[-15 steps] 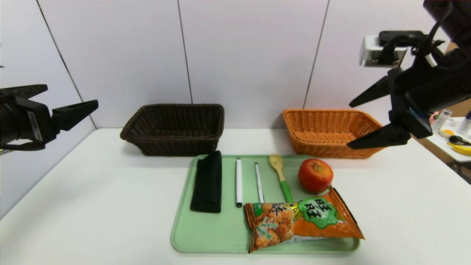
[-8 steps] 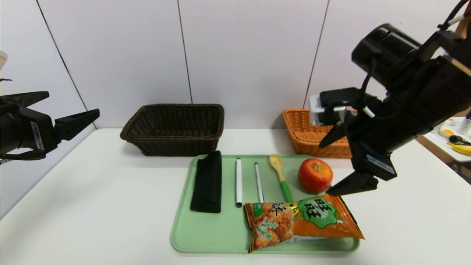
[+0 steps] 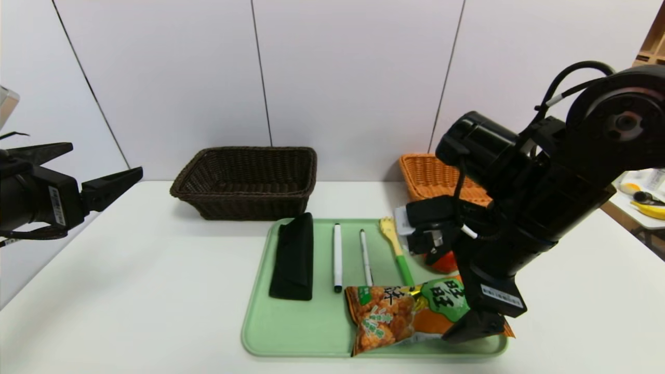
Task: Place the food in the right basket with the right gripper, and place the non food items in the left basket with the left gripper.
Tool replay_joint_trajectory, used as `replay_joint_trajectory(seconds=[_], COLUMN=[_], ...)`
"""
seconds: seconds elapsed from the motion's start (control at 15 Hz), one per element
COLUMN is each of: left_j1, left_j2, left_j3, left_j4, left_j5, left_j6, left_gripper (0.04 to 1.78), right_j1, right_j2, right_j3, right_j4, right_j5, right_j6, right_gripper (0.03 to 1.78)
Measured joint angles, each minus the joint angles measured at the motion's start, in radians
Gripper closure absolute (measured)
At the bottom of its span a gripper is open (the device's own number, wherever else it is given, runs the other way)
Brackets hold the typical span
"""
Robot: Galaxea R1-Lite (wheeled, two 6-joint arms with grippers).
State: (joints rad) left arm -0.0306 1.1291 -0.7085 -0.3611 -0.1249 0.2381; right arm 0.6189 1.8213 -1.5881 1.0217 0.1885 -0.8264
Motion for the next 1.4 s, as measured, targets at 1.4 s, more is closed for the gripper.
replay_joint_trajectory(seconds=[1.4], left_j1=[-0.002], left_j2=[-0.046], left_j3=[-0.004], left_j4=[0.0], left_j5=[-0.003], left_j6=[0.005], left_gripper=[0.13], right_j1=[0.028], right_j2=[0.201], right_j3=[0.047], right_j4=[-0.15], right_j5=[-0.029], right_j6=[0.022], right_gripper=[0.44])
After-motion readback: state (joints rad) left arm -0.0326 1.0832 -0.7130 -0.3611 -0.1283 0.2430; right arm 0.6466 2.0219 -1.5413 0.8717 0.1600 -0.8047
